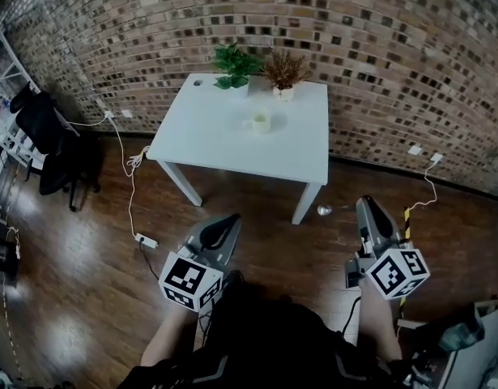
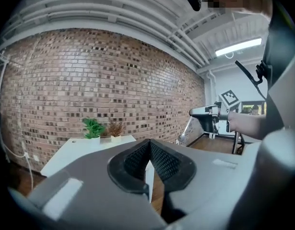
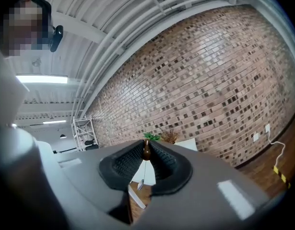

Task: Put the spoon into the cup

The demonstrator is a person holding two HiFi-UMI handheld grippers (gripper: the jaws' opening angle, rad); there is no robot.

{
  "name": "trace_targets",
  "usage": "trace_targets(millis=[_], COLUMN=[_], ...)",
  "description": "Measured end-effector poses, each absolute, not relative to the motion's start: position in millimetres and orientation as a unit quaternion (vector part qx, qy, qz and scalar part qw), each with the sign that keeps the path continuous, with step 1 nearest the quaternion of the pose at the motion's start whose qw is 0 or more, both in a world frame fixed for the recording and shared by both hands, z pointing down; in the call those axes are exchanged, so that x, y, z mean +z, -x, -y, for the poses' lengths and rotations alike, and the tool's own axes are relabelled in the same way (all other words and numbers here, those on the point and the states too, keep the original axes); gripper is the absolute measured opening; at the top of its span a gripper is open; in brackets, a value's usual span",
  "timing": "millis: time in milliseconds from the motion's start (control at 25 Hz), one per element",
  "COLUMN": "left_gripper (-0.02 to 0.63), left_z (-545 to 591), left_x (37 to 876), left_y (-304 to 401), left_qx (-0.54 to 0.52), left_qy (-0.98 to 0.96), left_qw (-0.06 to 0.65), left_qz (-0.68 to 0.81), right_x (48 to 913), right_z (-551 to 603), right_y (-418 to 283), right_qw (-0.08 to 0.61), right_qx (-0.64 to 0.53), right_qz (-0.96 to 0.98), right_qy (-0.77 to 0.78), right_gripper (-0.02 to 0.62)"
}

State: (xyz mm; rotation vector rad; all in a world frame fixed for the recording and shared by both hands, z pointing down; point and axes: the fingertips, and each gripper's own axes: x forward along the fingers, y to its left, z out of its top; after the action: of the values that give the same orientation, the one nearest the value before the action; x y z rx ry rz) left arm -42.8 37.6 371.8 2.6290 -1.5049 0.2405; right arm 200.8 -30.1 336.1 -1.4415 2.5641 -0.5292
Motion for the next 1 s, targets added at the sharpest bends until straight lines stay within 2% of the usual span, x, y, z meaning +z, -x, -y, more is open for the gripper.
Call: trace_targets(millis=[360, 640, 1000], left_gripper=[0.003, 0.003, 0.003], left_z=[43.9, 90.1, 177.4], left_x=[378.9, 383.8, 390.5], left_y=[124.6, 141.1, 161.2], left_qx=[0.071, 0.054, 0.055], left_qy=[-0.901, -0.93, -0.92], left_qw=[0.072, 0.09, 0.106], left_qz=[0.421, 0.353, 0.373], right_x=[334.4, 338.0, 346.5], right_z=[95.7, 134.1, 227.9], right_y=[-115.4, -72.2, -47.8], right_qw=[0.089, 0.051, 0.058], right_qx=[-0.185, -0.175, -0.164], right_qz=[-0.823, -0.815, -0.829], right_qy=[0.529, 0.549, 0.532], right_gripper=[0.049, 0.049, 0.049])
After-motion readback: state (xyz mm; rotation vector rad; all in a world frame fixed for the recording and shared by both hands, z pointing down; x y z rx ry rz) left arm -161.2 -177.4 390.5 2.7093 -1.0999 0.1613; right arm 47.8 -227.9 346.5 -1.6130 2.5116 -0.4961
